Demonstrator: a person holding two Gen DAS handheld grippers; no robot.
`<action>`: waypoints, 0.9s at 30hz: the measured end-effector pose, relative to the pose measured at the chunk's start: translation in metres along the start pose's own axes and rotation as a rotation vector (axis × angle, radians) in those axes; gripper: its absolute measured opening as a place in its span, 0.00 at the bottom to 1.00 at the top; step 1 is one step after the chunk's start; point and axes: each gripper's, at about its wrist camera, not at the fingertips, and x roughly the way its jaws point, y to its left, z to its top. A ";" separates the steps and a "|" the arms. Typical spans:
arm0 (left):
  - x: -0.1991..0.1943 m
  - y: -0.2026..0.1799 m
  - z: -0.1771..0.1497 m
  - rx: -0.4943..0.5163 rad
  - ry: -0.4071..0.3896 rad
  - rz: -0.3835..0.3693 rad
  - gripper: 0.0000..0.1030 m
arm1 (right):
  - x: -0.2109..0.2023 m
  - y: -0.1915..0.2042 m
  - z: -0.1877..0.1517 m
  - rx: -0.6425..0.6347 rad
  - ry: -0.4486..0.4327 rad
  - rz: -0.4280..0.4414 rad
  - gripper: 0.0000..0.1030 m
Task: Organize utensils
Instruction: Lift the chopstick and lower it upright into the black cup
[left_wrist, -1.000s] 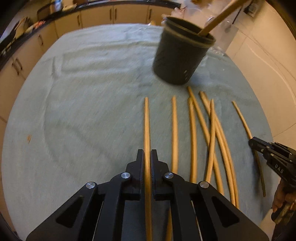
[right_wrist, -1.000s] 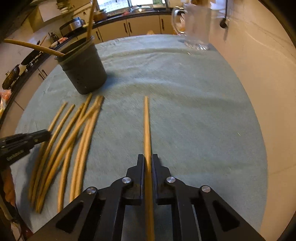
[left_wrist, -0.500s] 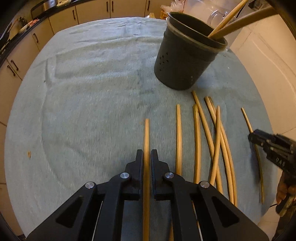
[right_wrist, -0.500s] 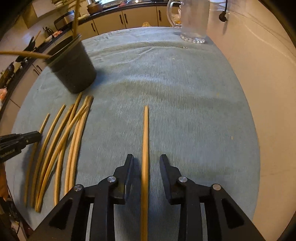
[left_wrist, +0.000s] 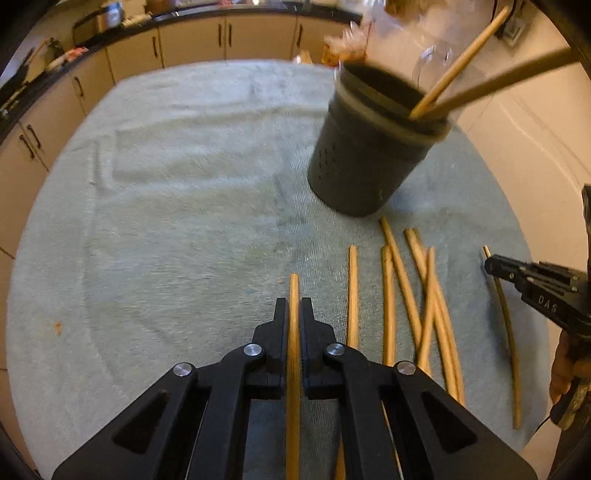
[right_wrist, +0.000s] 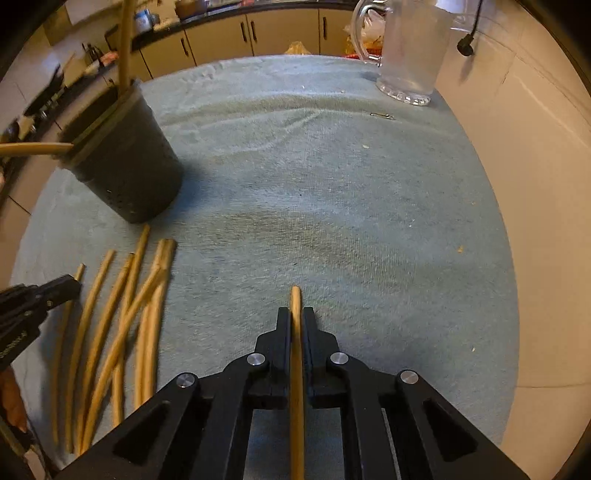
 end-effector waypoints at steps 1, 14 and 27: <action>-0.008 0.000 -0.002 0.002 -0.018 0.002 0.05 | -0.006 0.000 -0.002 0.002 -0.021 0.002 0.06; -0.162 -0.028 -0.037 0.062 -0.425 0.044 0.05 | -0.161 -0.008 -0.050 0.049 -0.415 0.068 0.06; -0.239 -0.047 -0.104 0.087 -0.630 0.080 0.05 | -0.229 0.008 -0.103 0.016 -0.586 0.070 0.06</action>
